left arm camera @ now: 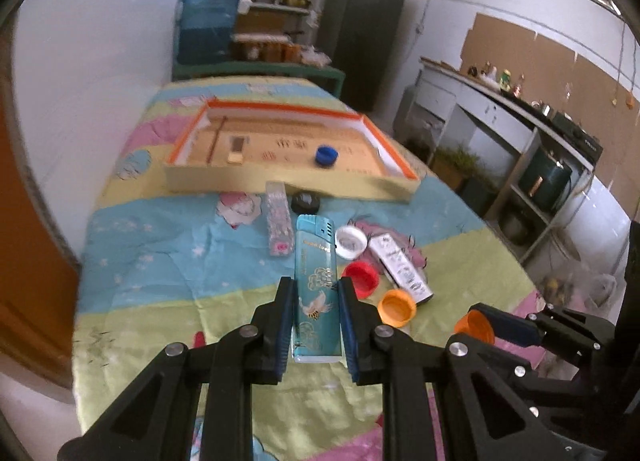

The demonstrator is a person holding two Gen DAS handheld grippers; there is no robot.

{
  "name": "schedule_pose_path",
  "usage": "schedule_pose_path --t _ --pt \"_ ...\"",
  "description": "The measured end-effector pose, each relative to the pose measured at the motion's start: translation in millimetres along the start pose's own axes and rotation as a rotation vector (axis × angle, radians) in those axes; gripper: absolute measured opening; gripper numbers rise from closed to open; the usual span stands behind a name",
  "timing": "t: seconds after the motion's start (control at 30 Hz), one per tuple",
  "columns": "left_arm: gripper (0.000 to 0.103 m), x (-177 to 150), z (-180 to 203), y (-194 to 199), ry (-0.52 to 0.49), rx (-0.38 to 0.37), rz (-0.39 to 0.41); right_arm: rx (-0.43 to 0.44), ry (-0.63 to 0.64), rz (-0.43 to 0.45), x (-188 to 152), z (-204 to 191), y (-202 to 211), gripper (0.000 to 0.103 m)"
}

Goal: Organize rigid objects
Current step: 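Carry the lighter and orange cap into the box and open both tools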

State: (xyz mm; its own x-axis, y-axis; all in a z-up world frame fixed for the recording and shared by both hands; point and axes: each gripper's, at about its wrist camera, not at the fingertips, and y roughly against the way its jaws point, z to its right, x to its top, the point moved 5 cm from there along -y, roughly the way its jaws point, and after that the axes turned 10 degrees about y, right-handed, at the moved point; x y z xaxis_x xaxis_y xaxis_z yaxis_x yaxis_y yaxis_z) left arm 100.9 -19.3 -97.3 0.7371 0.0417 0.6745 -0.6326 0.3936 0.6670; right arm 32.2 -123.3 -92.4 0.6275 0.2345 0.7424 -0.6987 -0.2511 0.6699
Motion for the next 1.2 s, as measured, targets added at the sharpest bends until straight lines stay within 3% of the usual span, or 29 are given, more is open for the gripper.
schedule_pose_path --t 0.23,0.5,0.8,1.2 --pt "0.022 22.3 13.0 42.1 0.034 0.074 0.107 -0.018 0.050 0.072 35.9 5.6 24.6 0.030" --pt "0.022 53.9 20.9 53.0 0.031 0.119 0.141 -0.026 0.082 0.149 87.6 25.0 34.0 0.030" --pt "0.022 90.0 32.8 31.1 0.034 0.121 0.121 -0.014 0.064 0.154 123.3 54.2 22.8 0.030" --pt "0.022 115.0 39.7 -7.2 -0.012 0.156 0.087 -0.011 0.034 0.098 142.1 72.1 -15.7 0.030"
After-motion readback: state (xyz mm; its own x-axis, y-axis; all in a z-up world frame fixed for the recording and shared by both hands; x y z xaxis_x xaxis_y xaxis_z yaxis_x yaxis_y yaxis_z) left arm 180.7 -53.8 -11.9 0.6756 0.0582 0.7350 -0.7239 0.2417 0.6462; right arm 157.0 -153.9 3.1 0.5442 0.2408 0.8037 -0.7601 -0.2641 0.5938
